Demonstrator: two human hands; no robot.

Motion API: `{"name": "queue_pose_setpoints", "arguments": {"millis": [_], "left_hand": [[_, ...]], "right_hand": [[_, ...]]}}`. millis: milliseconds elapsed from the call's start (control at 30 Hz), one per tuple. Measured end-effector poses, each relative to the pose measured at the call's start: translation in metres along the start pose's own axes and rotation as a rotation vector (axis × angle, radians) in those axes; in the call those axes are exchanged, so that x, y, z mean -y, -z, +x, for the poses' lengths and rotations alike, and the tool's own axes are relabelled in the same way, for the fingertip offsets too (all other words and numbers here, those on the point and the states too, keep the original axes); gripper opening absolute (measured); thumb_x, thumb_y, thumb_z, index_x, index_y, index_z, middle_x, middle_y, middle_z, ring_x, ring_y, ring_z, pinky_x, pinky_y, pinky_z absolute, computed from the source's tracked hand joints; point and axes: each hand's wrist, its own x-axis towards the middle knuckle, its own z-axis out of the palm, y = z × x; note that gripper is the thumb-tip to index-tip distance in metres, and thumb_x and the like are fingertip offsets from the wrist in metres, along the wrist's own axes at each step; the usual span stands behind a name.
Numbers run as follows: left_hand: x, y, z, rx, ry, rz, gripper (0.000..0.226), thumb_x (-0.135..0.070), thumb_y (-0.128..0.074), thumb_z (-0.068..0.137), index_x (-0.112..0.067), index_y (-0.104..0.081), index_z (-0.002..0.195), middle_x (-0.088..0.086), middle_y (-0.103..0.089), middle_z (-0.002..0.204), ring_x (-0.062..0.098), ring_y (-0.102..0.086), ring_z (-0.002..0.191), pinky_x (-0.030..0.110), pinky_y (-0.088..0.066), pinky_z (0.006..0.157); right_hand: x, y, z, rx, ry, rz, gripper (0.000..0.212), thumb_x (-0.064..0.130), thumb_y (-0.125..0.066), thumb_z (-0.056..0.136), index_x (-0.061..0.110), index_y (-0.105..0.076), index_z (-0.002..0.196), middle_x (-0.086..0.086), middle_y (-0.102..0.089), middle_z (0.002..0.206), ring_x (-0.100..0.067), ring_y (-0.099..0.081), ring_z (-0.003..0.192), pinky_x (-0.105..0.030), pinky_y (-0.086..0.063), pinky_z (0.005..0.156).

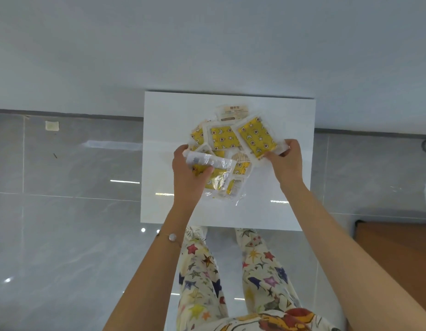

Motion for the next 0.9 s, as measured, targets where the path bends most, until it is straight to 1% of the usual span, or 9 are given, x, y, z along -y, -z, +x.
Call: {"name": "queue_pose_setpoints", "arguments": {"millis": [133, 200, 300, 433, 500, 600, 767, 833, 900], "left_hand": [[0.010, 0.006, 0.006, 0.038, 0.084, 0.076, 0.050, -0.031, -0.078, 0.071, -0.012, -0.054, 0.110, 0.008, -0.058, 0.110, 0.022, -0.057, 0.103, 0.047, -0.053, 0.088], [0.007, 0.007, 0.007, 0.073, 0.077, -0.029, 0.044, -0.023, -0.077, 0.074, -0.017, -0.055, 0.111, 0.001, -0.061, 0.110, 0.016, -0.060, 0.103, 0.044, -0.055, 0.087], [-0.003, 0.004, 0.007, 0.141, 0.047, -0.154, 0.051, -0.010, -0.076, 0.078, -0.022, -0.052, 0.122, -0.016, -0.060, 0.111, 0.000, -0.061, 0.102, 0.029, -0.057, 0.084], [-0.007, -0.002, 0.008, 0.182, 0.073, -0.169, 0.038, -0.012, -0.074, 0.079, -0.019, -0.052, 0.109, -0.009, -0.064, 0.104, 0.010, -0.065, 0.097, 0.041, -0.058, 0.084], [-0.007, -0.003, 0.006, 0.199, 0.080, -0.185, 0.035, -0.013, -0.073, 0.080, -0.020, -0.052, 0.108, -0.006, -0.065, 0.103, 0.013, -0.066, 0.096, 0.044, -0.057, 0.085], [-0.008, -0.003, 0.003, 0.227, 0.054, -0.198, 0.036, -0.013, -0.072, 0.080, -0.022, -0.053, 0.110, -0.005, -0.066, 0.104, 0.013, -0.066, 0.099, 0.045, -0.056, 0.088], [-0.008, -0.006, -0.001, 0.225, 0.049, -0.234, 0.042, -0.011, -0.070, 0.082, -0.023, -0.054, 0.119, -0.010, -0.066, 0.111, 0.007, -0.063, 0.104, 0.033, -0.054, 0.091], [-0.005, -0.003, -0.002, 0.157, 0.097, -0.286, 0.038, -0.010, -0.069, 0.083, -0.019, -0.054, 0.116, -0.008, -0.064, 0.111, 0.010, -0.063, 0.103, 0.031, -0.053, 0.089], [0.000, 0.003, -0.003, 0.085, 0.186, -0.394, 0.031, -0.009, -0.069, 0.084, -0.019, -0.053, 0.108, -0.001, -0.063, 0.107, 0.015, -0.064, 0.098, 0.038, -0.055, 0.088]], "right_hand": [[0.025, -0.012, 0.011, 0.060, 0.127, -0.056, 0.023, 0.005, -0.062, 0.085, 0.014, -0.045, 0.099, 0.008, -0.049, 0.081, -0.006, -0.048, 0.069, -0.020, -0.043, 0.063], [0.037, -0.020, 0.018, 0.164, 0.130, -0.095, 0.021, 0.006, -0.061, 0.086, 0.015, -0.044, 0.094, 0.007, -0.048, 0.080, -0.007, -0.048, 0.069, -0.021, -0.043, 0.064], [0.044, -0.034, 0.026, 0.271, 0.113, -0.207, 0.027, 0.009, -0.061, 0.085, 0.021, -0.038, 0.081, 0.005, -0.045, 0.079, -0.012, -0.047, 0.072, -0.025, -0.041, 0.065], [0.040, -0.041, 0.022, 0.288, 0.129, -0.296, 0.025, 0.008, -0.063, 0.085, 0.016, -0.040, 0.086, 0.001, -0.050, 0.083, -0.014, -0.052, 0.070, -0.018, -0.044, 0.057], [0.035, -0.044, 0.016, 0.302, 0.145, -0.340, 0.023, 0.015, -0.068, 0.080, 0.015, -0.047, 0.090, -0.004, -0.057, 0.092, -0.019, -0.057, 0.079, -0.024, -0.045, 0.062], [0.024, -0.043, 0.017, 0.233, 0.229, -0.526, 0.033, 0.036, -0.067, 0.062, 0.015, -0.053, 0.083, -0.002, -0.057, 0.090, -0.024, -0.052, 0.086, -0.022, -0.028, 0.059], [0.024, -0.032, 0.010, 0.154, 0.178, -0.323, 0.029, 0.003, -0.071, 0.069, 0.009, -0.043, 0.067, -0.006, -0.044, 0.071, -0.016, -0.040, 0.062, -0.021, -0.034, 0.054], [0.023, -0.026, 0.006, 0.158, 0.153, -0.277, 0.027, 0.002, -0.069, 0.072, 0.011, -0.044, 0.068, -0.008, -0.049, 0.076, -0.019, -0.045, 0.066, -0.029, -0.039, 0.058], [0.022, -0.020, 0.001, 0.157, 0.106, -0.223, 0.028, 0.004, -0.067, 0.076, 0.018, -0.044, 0.069, -0.006, -0.054, 0.083, -0.022, -0.053, 0.075, -0.036, -0.046, 0.067]]}}
